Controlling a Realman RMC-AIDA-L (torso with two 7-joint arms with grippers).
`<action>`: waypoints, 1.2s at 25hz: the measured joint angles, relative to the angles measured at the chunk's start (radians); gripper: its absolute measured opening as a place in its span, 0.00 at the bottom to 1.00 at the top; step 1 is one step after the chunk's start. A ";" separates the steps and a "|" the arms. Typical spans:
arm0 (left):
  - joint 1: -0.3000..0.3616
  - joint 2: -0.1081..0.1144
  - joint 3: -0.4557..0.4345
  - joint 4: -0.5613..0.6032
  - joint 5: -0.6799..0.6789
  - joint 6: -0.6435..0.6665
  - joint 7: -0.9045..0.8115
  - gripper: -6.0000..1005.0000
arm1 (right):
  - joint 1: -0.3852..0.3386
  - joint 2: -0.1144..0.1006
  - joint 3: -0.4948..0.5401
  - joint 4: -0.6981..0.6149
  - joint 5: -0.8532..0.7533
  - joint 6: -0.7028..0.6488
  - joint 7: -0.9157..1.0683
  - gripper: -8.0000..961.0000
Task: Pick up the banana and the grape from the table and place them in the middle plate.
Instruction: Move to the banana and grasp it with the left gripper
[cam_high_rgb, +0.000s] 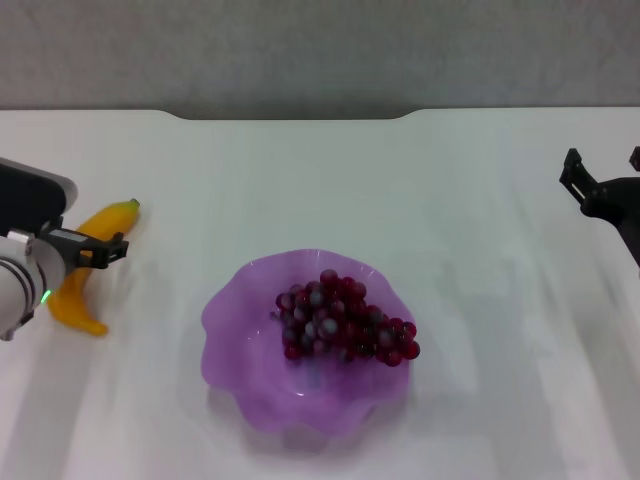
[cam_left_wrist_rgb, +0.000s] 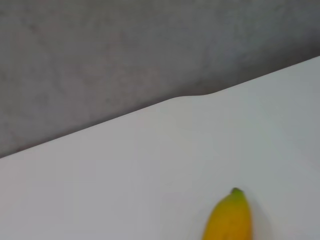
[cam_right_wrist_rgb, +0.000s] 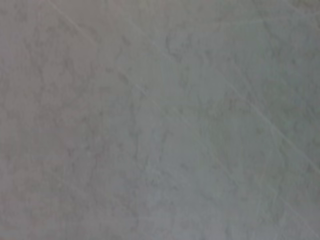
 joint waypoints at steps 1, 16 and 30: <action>0.000 -0.002 0.000 0.002 0.000 -0.003 0.007 0.83 | 0.000 0.000 0.000 0.000 0.000 0.000 0.000 0.92; 0.012 0.004 -0.011 -0.026 -0.001 0.006 0.023 0.83 | 0.001 0.000 -0.002 -0.009 -0.003 -0.001 0.000 0.92; 0.012 0.003 -0.009 -0.058 0.000 0.005 0.024 0.82 | 0.006 0.003 -0.012 -0.014 -0.003 -0.001 0.000 0.92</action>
